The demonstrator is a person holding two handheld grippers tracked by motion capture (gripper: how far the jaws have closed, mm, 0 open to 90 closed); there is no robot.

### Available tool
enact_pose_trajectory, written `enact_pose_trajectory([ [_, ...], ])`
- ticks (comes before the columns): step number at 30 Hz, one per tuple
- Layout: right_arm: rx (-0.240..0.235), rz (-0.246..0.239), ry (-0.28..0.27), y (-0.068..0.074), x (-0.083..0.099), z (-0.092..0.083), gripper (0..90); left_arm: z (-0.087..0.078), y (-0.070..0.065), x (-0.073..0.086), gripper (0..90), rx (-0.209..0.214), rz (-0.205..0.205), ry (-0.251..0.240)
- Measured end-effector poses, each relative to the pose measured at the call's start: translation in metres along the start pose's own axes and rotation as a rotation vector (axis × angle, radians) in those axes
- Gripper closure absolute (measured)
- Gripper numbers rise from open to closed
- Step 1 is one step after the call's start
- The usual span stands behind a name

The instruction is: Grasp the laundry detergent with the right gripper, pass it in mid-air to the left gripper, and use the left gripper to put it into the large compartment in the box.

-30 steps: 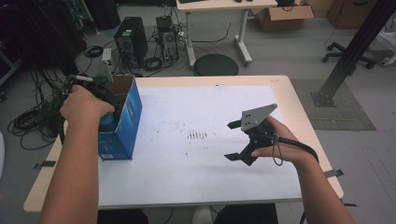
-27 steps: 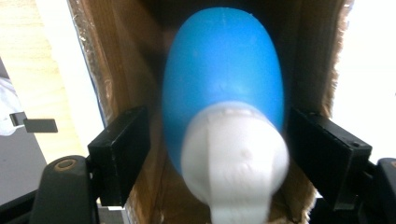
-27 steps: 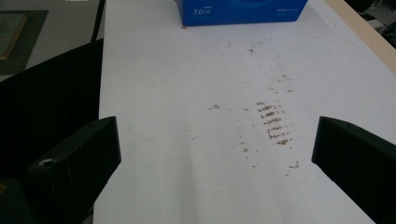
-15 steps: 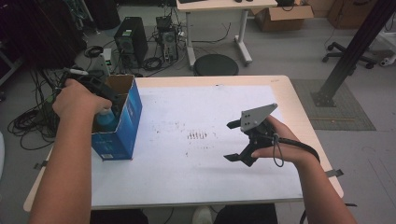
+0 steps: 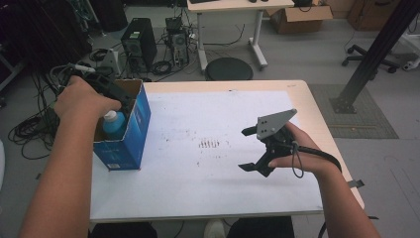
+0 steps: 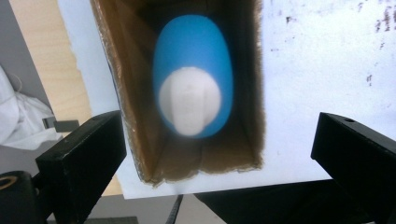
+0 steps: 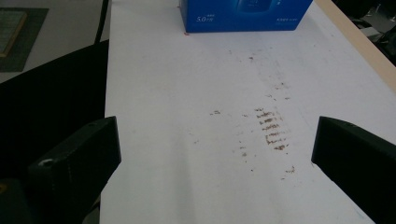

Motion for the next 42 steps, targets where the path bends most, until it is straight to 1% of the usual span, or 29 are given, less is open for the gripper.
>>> enact_pose_trajectory([
  [2,0.001,0.0,-0.002,0.001,0.0,-0.001,1.3,-0.003,-0.003,0.0,3.1,-0.008,0.011,0.0],
  [4,0.002,-0.002,-0.003,0.001,0.0,-0.002,1.4,-0.004,-0.005,0.0,2.0,-0.011,0.011,-0.002],
  [5,0.004,-0.003,-0.002,0.001,0.0,-0.004,1.3,-0.007,-0.009,0.0,1.6,-0.015,0.024,-0.007],
  [8,0.006,-0.005,-0.004,0.002,-0.001,-0.006,1.3,-0.012,-0.016,0.0,0.2,-0.024,0.046,-0.017],
  [11,0.01,-0.006,-0.005,0.002,0.0,-0.009,1.3,-0.018,-0.027,0.0,0.2,-0.032,0.082,-0.027],
  [14,0.016,-0.009,-0.001,0.001,0.0,-0.013,1.4,-0.023,-0.041,-0.001,0.2,-0.034,0.138,-0.036],
  [18,0.026,-0.006,0.002,-0.001,-0.001,-0.018,1.3,-0.03,-0.063,-0.001,0.2,-0.027,0.226,-0.055],
  [22,0.034,-0.013,0.017,-0.002,-0.003,-0.024,1.4,-0.036,-0.084,0.0,0.2,-0.018,0.327,-0.079],
  [25,0.031,-0.026,0.03,-0.002,-0.005,-0.028,1.4,-0.038,-0.098,0.002,0.2,0.006,0.401,-0.085],
  [26,0.031,-0.033,0.037,-0.002,-0.006,-0.029,1.3,-0.038,-0.098,0.002,0.2,0.006,0.401,-0.085],
  [27,0.033,-0.039,0.046,-0.002,-0.006,-0.03,1.4,-0.038,-0.107,0.004,0.2,0.016,0.452,-0.087],
  [29,0.03,-0.049,0.07,-0.003,-0.007,-0.032,1.3,-0.035,-0.115,0.007,0.2,0.011,0.495,-0.073],
  [31,0.028,-0.054,0.097,-0.005,-0.008,-0.033,1.4,-0.031,-0.123,0.009,0.2,0.009,0.528,-0.061],
  [32,0.027,-0.053,0.11,-0.006,-0.008,-0.033,1.4,-0.029,-0.127,0.01,0.2,0.013,0.548,-0.063],
  [33,0.027,-0.053,0.11,-0.006,-0.008,-0.033,1.4,-0.029,-0.127,0.01,0.2,0.013,0.548,-0.063],
  [34,0.028,-0.052,0.134,-0.008,-0.009,-0.034,1.6,-0.026,-0.134,0.013,0.2,0.033,0.59,-0.059],
  [38,0.011,-0.065,0.19,-0.009,-0.012,-0.033,1.8,-0.022,-0.145,0.019,0.2,0.058,0.68,-0.052],
  [39,0.009,-0.067,0.212,-0.01,-0.012,-0.033,1.9,-0.021,-0.148,0.021,0.2,0.059,0.711,-0.051],
  [41,-0.002,-0.077,0.247,-0.011,-0.012,-0.033,2.1,-0.019,-0.153,0.025,0.2,0.075,0.773,-0.036],
  [42,-0.007,-0.078,0.263,-0.012,-0.012,-0.034,2.1,-0.017,-0.156,0.026,0.2,0.074,0.814,-0.032],
])
Point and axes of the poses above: each handheld gripper's, and its own axes: z roughly forward along the jaws, x roughly out of its underside, y roughly to its left, the point moved 5 cm from there along z, roughly forward along the jaws, and after that the axes turned 4 degrees about z, right-handed, at the moved point
